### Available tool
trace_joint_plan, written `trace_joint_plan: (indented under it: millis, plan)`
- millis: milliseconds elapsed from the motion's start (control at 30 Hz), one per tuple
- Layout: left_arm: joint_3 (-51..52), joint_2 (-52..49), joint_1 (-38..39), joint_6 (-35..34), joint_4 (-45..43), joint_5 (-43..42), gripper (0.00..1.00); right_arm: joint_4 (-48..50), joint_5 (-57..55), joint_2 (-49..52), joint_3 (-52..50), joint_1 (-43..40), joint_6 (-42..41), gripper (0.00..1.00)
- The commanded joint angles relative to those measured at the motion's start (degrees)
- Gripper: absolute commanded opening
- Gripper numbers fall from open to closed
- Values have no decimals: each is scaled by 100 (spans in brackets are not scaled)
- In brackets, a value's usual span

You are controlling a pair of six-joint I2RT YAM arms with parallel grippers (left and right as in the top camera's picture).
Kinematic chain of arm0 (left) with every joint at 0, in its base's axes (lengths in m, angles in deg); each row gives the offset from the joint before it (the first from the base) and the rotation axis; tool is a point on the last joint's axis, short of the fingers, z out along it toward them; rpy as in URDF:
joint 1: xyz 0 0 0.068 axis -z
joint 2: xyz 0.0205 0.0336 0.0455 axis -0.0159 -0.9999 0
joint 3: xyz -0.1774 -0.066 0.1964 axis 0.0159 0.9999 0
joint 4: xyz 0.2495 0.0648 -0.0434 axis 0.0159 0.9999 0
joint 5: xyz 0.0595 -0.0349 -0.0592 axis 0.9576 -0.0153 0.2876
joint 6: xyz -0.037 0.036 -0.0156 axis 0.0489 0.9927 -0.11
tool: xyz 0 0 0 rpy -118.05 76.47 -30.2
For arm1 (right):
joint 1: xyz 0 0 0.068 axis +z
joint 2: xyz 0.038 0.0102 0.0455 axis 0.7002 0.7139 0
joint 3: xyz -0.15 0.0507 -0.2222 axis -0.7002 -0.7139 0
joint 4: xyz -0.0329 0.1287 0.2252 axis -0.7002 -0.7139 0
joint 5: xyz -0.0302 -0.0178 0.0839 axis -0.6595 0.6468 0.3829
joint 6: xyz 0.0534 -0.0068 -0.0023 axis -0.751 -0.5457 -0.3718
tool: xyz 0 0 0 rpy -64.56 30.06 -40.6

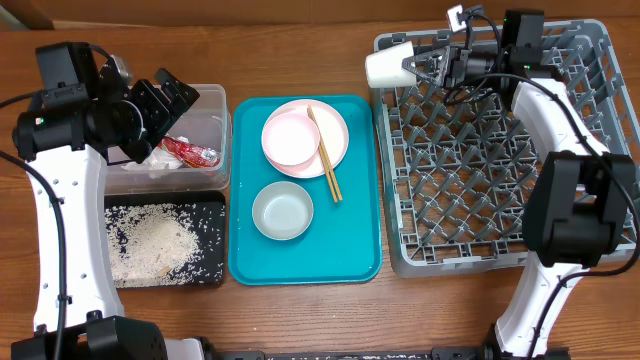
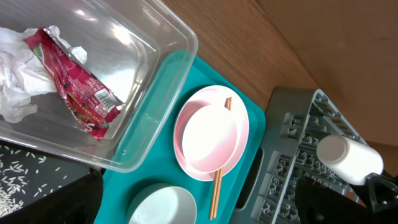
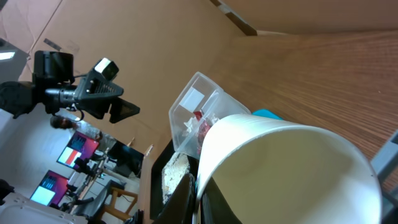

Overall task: Sort waste into correct bins and load items into the dishwasher
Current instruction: 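Set the cup upside down in the rack's top-left corner and release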

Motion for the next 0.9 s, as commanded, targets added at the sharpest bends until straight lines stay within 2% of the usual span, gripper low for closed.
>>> trace_joint_plan:
  millis: [0,367,733,867]
  plan:
    - [-96,-20,-11,9,-7,-61,100,136,-13,219,74,68,28,4]
    - [-96,-20,-11,9,-7,-61,100,487,-234,549,74,249,28,4]
    - [-96,-20,-11,9,-4,-61,100,319,-774,564,74,229,24,4]
    - [-96,-20,-11,9,-4,-61,100,111,-1165,564,74,210,24,15]
